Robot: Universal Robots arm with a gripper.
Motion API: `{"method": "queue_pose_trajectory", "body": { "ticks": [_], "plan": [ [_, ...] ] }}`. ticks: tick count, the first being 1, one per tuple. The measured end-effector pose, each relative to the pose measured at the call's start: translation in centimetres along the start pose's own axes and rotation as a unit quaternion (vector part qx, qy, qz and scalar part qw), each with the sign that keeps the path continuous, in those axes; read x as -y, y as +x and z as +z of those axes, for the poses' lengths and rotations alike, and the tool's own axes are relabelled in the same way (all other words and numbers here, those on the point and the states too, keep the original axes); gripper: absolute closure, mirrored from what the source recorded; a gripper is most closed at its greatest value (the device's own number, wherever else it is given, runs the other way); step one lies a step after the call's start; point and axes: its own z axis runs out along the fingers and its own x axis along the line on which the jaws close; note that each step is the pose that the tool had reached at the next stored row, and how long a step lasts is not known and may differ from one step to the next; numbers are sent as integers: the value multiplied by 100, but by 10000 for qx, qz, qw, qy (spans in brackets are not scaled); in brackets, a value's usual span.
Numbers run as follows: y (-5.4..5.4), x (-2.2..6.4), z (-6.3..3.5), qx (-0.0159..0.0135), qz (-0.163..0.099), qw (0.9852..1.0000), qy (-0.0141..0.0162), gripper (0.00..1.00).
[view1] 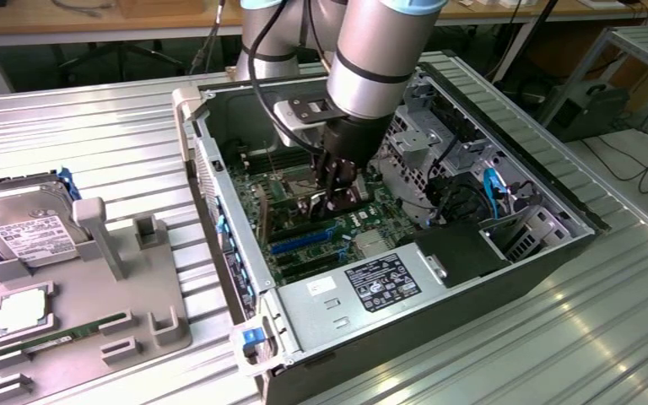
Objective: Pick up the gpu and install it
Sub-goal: 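Insert the gpu into the slot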
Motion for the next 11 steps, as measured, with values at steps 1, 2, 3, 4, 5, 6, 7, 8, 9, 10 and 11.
{"method": "queue_pose_trajectory", "body": {
  "ticks": [1,2,3,4,5,6,7,8,9,10,11],
  "plan": [
    [0,-6,2,1,1,10000,0,72],
    [0,-14,5,1,0,10000,0,72],
    [0,-19,6,2,0,10000,0,72],
    [0,-23,7,3,0,10000,0,72],
    [0,-28,8,4,0,10000,0,72],
    [0,-33,8,4,0,10000,0,72],
    [0,-41,8,3,0,10000,0,72],
    [0,-50,9,4,0,10000,0,72],
    [0,-63,11,4,-1,10000,0,72],
    [-1,-74,12,4,0,10000,0,72],
    [-1,-82,13,4,0,10000,0,72]
  ]
}}
